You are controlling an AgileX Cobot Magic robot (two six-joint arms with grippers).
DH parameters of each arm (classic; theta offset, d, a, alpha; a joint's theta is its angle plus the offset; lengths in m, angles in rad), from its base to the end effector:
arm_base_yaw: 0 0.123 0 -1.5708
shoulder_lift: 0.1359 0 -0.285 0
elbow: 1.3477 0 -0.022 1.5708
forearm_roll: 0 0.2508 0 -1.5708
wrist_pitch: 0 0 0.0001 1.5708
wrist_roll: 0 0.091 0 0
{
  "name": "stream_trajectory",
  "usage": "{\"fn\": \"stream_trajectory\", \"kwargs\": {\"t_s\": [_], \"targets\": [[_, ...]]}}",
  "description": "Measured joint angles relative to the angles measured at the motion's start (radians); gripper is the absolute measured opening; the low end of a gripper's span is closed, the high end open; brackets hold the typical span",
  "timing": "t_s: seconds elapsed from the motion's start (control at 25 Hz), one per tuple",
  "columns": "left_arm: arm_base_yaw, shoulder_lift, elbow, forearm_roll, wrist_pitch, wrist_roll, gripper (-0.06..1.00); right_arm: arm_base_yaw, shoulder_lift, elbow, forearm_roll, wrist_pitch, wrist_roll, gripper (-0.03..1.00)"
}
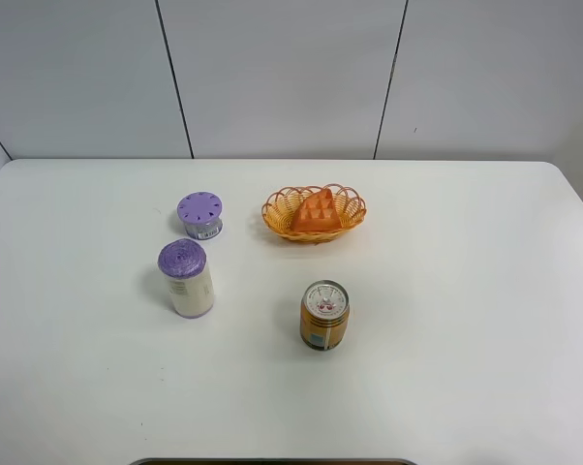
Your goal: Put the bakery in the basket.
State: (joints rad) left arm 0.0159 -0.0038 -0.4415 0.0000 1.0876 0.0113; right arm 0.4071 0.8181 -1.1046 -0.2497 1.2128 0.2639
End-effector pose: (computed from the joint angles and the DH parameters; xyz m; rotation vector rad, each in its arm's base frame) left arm -0.0003 0.0000 0.2588 -0.0049 2.1259 0.0161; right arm 0.1189 0.0283 0.4022 -0.1671 2.3644 -0.0018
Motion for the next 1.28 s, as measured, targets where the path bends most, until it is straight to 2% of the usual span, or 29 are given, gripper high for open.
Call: {"fn": "stream_trajectory", "kwargs": {"t_s": [0.28, 0.52, 0.68, 1.28], "targets": [[0.0, 0.0, 0.0, 0.0, 0.0, 0.0, 0.99, -0.211, -0.406, 0.308, -0.006, 0.003, -0.018, 0.91], [0.0, 0.0, 0.0, 0.0, 0.0, 0.0, 0.99, -0.326, -0.695, 0.491, 0.086, -0.063, -0.119, 0.91], [0.0, 0.0, 0.0, 0.0, 0.0, 0.0, 0.99, -0.345, -0.816, 0.534, 0.11, -0.096, -0.129, 0.91], [0.0, 0.0, 0.0, 0.0, 0.0, 0.0, 0.99, -0.345, -0.821, 0.534, 0.11, -0.11, -0.13, 0.91]]}}
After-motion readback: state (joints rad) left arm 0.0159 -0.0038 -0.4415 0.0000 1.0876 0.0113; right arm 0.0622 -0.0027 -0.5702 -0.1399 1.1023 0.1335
